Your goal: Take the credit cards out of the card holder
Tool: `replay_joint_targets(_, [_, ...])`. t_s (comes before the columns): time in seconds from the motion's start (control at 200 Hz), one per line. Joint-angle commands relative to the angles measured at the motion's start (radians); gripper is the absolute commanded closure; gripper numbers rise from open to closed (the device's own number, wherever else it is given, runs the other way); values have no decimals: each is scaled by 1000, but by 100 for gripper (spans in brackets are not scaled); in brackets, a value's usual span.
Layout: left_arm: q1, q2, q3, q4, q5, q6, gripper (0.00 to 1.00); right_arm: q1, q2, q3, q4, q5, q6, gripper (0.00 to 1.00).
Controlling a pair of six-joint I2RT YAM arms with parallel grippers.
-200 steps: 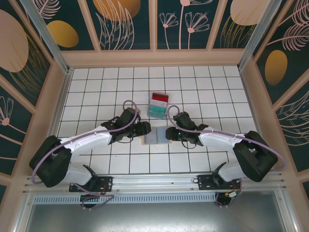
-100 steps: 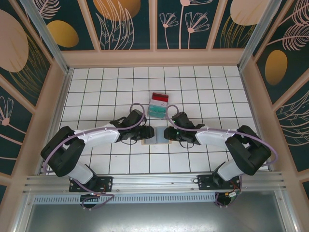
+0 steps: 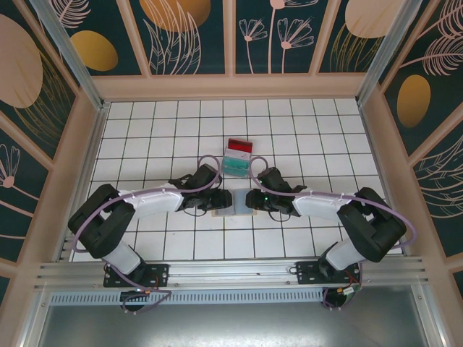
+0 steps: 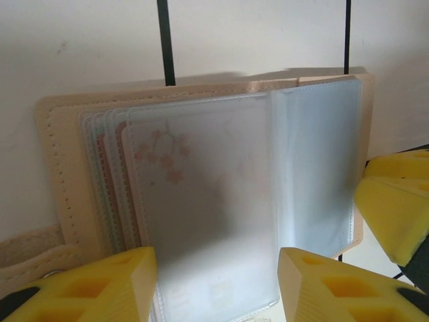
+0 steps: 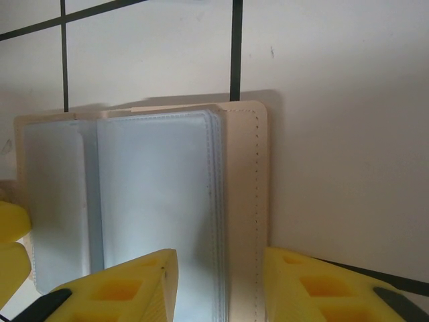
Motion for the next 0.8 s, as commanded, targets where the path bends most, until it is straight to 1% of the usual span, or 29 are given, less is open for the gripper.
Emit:
replay_joint_targets(0.0, [-14,29,28,12,25,19,48,-9,16,-12,23,-21,13,62])
replay_joint_targets(0.425, [-38,49,53,45,68,39,47,-8,24,-12,29,-30,16,62])
replay_joint_targets(0.686, [-48,101,115,85,147,63,47,-9,23,-12,30,-24,16,62])
replay_joint_targets(0.711, [-49,101,123,84,152,67,49,-9,24,-11,29,-24,16,62])
replay_joint_targets(0.796, [-52,101,147,84,166,76,50,-9,23,-10,31,-22,18,62])
